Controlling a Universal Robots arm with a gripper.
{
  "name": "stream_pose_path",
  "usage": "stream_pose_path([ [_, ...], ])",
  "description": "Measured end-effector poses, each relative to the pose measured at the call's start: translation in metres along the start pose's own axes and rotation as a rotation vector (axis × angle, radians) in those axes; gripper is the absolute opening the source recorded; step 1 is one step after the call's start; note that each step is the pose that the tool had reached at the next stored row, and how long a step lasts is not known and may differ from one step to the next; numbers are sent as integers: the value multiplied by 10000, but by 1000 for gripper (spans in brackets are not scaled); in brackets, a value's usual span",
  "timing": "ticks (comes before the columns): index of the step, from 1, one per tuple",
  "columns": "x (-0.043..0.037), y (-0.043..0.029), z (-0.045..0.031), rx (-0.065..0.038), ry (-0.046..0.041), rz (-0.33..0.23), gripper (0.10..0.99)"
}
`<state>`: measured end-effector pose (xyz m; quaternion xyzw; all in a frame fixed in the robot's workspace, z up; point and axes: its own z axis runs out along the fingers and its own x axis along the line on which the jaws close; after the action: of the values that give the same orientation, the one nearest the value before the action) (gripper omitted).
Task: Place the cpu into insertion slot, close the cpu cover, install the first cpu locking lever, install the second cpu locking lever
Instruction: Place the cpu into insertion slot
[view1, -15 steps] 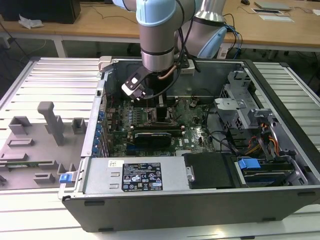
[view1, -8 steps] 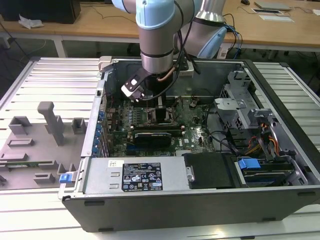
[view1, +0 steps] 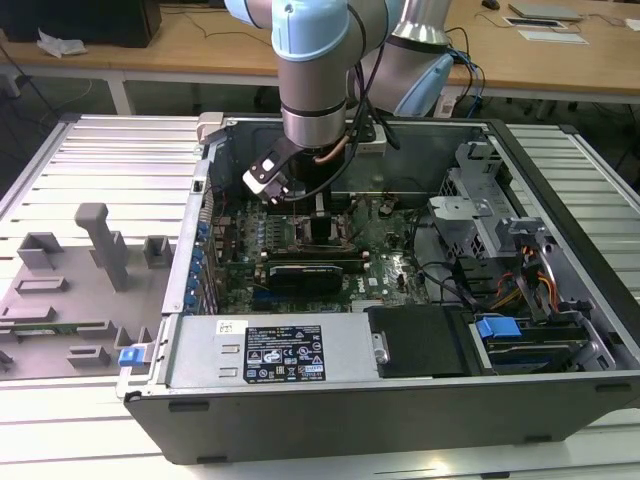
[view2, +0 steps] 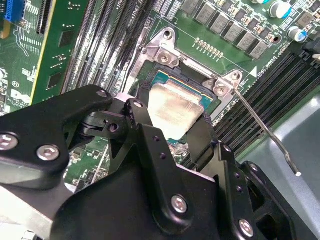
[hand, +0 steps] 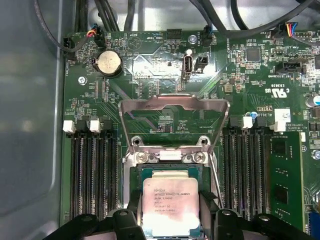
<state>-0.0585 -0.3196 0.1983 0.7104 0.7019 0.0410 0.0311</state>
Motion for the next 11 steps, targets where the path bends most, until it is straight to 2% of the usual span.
stream_pose_path([
  [4, 1, 0, 2, -2, 1, 1, 541],
  [5, 1, 0, 2, -1, 1, 0, 616],
  [9, 1, 0, 2, 0, 0, 1, 616],
  [11, 2, 3, -28, -1, 1, 2, 616],
])
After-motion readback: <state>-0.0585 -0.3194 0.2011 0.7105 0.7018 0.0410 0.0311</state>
